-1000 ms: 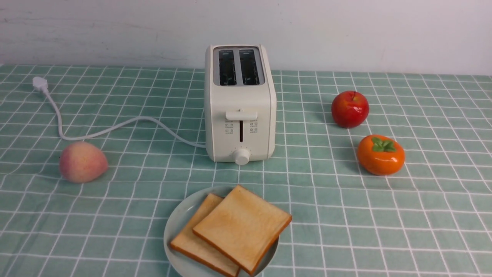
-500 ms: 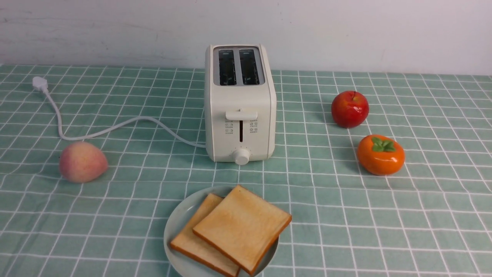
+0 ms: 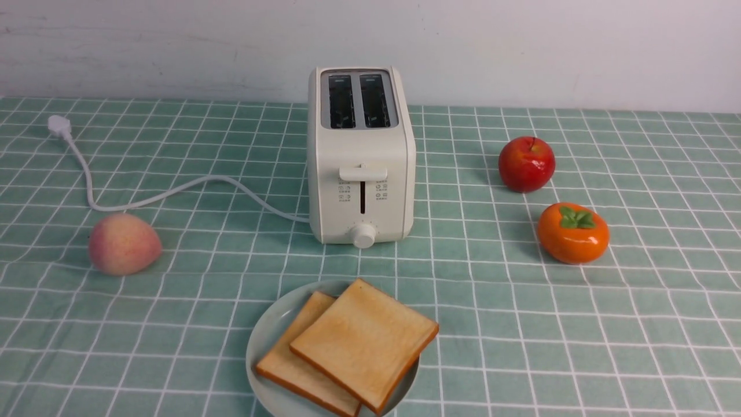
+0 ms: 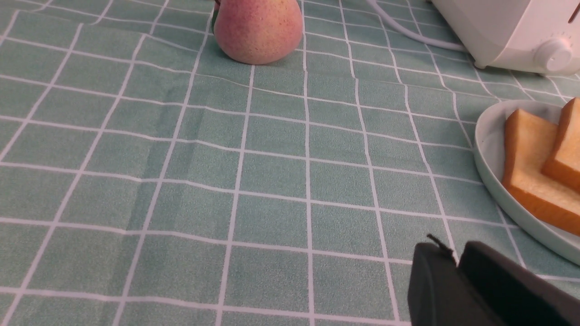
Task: Take toasted bread from bread machine on blue coffee table place on plate.
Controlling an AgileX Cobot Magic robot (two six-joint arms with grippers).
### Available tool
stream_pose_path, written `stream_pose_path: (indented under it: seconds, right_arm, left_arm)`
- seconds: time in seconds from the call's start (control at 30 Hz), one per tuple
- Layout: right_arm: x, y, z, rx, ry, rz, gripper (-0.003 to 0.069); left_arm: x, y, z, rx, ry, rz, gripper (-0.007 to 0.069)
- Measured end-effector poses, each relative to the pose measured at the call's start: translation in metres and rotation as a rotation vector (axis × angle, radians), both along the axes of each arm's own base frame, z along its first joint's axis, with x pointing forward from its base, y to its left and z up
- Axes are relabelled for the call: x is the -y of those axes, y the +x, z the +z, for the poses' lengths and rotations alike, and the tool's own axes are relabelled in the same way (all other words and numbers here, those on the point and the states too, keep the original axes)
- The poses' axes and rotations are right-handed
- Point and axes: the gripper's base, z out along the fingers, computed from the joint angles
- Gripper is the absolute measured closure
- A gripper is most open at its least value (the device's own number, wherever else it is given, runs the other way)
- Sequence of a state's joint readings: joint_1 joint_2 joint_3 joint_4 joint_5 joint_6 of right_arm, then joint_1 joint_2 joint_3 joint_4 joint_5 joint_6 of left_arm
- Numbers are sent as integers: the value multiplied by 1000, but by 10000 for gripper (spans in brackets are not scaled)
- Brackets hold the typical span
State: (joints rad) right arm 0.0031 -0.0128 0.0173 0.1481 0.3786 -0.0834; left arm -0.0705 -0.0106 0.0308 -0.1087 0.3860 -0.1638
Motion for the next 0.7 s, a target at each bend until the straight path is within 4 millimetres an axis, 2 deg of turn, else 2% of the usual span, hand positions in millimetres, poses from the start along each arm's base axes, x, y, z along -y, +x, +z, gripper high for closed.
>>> stream_pose_path:
  seconds: [0.7]
  right_arm:
    - [0, 0, 0, -1, 0, 0, 466]
  left_arm:
    - [0, 0, 0, 0, 0, 0, 533]
